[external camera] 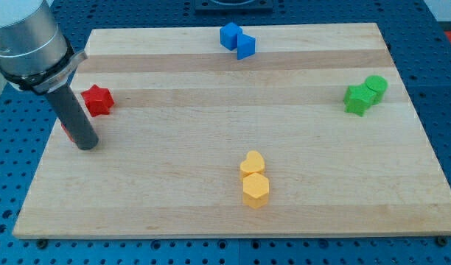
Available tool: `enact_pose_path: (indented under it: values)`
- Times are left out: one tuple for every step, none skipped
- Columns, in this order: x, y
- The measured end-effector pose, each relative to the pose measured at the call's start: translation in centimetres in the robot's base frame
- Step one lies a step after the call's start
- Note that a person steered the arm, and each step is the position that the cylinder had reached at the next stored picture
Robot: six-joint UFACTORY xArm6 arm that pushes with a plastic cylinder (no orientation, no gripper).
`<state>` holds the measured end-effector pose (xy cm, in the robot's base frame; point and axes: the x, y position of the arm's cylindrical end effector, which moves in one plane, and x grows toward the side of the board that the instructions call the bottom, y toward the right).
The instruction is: Push the red circle to the bottom left of the red star
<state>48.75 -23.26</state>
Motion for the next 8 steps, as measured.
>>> enact_pose_path:
  values:
    - [3.0,-0.8]
    - [2.6,-2.3]
    - [0.3,-2.7]
    - [-1.2,-2.7]
    - [-2.6,-2.7]
    - [-2.7,-2.7]
    - [-2.7,-2.7]
    - [-1.0,0.2]
